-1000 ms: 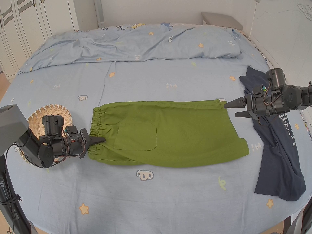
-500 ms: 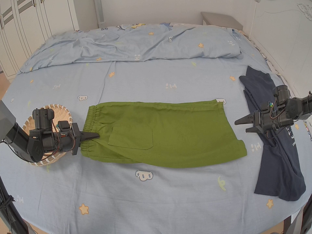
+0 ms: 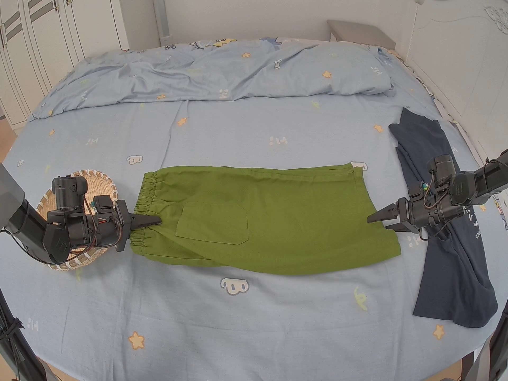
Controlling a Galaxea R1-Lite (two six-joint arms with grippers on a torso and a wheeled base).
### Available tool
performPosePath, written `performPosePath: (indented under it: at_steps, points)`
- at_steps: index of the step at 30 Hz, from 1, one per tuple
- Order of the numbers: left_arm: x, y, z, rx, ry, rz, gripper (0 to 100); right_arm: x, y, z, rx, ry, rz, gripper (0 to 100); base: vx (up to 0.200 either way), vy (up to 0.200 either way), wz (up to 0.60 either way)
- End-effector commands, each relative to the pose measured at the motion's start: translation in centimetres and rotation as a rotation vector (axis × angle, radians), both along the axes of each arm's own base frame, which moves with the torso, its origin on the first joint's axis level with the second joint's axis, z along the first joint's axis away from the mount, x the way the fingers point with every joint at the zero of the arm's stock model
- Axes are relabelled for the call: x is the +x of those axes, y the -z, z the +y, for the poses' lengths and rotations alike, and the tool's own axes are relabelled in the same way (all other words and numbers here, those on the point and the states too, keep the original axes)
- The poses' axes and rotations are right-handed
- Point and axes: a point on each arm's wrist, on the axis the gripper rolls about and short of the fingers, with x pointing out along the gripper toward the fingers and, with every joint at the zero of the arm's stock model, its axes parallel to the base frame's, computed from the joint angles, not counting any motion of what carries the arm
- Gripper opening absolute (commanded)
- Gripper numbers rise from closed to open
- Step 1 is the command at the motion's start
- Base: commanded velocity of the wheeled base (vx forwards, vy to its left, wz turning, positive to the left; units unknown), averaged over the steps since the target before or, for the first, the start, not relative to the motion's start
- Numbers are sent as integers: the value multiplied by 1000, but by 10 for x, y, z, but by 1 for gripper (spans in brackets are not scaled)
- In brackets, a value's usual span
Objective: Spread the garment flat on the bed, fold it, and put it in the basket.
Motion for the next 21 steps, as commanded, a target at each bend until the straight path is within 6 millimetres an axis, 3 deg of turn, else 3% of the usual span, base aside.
performPosePath:
  at_steps: [1,6,14,15,21]
  points:
    - [0,0,0,0,1,0,0,-1,12,9,7,-23,55,100,0,0,0]
    - [-1,0,-1,1,3,0,0,-3,12,19,60,-77,79,100,0,0,0]
    - [-2,-1,-1,2,5,-4,0,0,13,15,110,-86,84,100,0,0,0]
    - [-2,-1,-1,1,5,-3,0,0,13,14,115,-86,83,0,0,0,0]
    - [-2,-2,-1,1,6,-4,0,2,8,4,115,-61,63,0,0,0,0]
